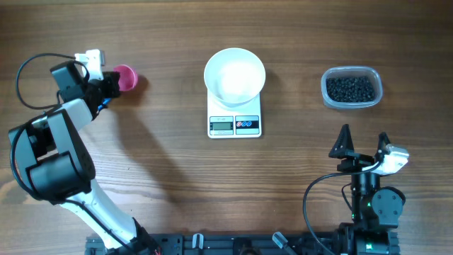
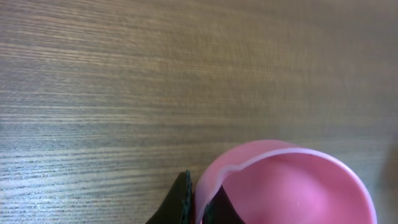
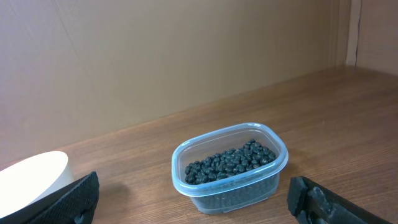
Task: Scoop item into bowl and weigh 150g on scale
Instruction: 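Reach the left gripper to the pink scoop and grasp its cup, then lift the pink scoop with the left gripper over the white bowl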
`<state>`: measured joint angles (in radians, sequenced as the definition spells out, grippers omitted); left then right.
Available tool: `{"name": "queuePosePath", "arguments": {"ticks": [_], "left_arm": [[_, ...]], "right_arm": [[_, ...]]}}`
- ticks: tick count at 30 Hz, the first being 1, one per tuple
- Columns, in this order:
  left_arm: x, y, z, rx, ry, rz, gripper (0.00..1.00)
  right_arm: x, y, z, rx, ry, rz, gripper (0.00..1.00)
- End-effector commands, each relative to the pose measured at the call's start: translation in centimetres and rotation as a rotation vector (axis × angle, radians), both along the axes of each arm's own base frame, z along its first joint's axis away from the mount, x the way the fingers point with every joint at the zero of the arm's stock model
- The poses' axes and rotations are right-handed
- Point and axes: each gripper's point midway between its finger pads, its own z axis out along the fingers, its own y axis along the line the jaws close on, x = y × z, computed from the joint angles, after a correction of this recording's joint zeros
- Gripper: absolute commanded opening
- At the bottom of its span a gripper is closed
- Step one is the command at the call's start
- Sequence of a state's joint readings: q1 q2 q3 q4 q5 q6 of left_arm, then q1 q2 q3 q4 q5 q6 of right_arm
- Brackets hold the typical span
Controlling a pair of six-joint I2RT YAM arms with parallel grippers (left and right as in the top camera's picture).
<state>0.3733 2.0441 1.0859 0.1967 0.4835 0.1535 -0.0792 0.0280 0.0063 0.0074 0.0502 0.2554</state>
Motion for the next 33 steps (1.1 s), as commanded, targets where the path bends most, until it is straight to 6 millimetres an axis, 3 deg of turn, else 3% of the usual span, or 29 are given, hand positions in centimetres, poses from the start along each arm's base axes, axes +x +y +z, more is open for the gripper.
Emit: {"name": "queuePosePath", "arguments": {"ticks": [1,6,10,13,17,19,23,26,33], "left_arm": [[0.8,0.0,2.8,-0.175,-0.020,0.143,0.04],[1.1,-0.1,8.9,-0.494,-0.058,0.347,0.04],[0.7,-1.9,14.0,-0.965,0.007,0.499,0.04],[0.1,-4.2,16.8,-1.317,0.142,0.556,0.04],[0.0,-8.8,18.4,-1.614,0.376,0.565,0.04],[0.2,-11.8,19.0,-1.652,0.435,0.535,0.04],[0.9,-17.8,22.3,-1.660,0.403,0.355,0.04],[1.5,-20.8,23.9,-1.682,0.331,0.317,0.04],[1.8,-24.7,23.2,-1.752,0.348,0.434,0.04]], "right_arm": [[0.0,-0.2,0.1,-0.019,-0.001,-0.014,1.00],[0.0,-0.2,0.1,-0.019,-0.001,-0.014,1.00],[0.0,-0.2,0.1,-0.019,-0.001,-0.013,1.00],[0.0,-0.2,0.1,-0.019,0.000,-0.014,1.00],[0.0,-0.2,0.1,-0.019,0.000,-0.014,1.00],[0.0,-0.2,0.1,-0.019,-0.001,-0.014,1.00],[0.0,-0.2,0.1,-0.019,-0.001,-0.014,1.00],[0.0,-0.2,0.1,-0.019,-0.001,-0.013,1.00],[0.0,-0.2,0.1,-0.010,-0.003,-0.014,1.00]]}}
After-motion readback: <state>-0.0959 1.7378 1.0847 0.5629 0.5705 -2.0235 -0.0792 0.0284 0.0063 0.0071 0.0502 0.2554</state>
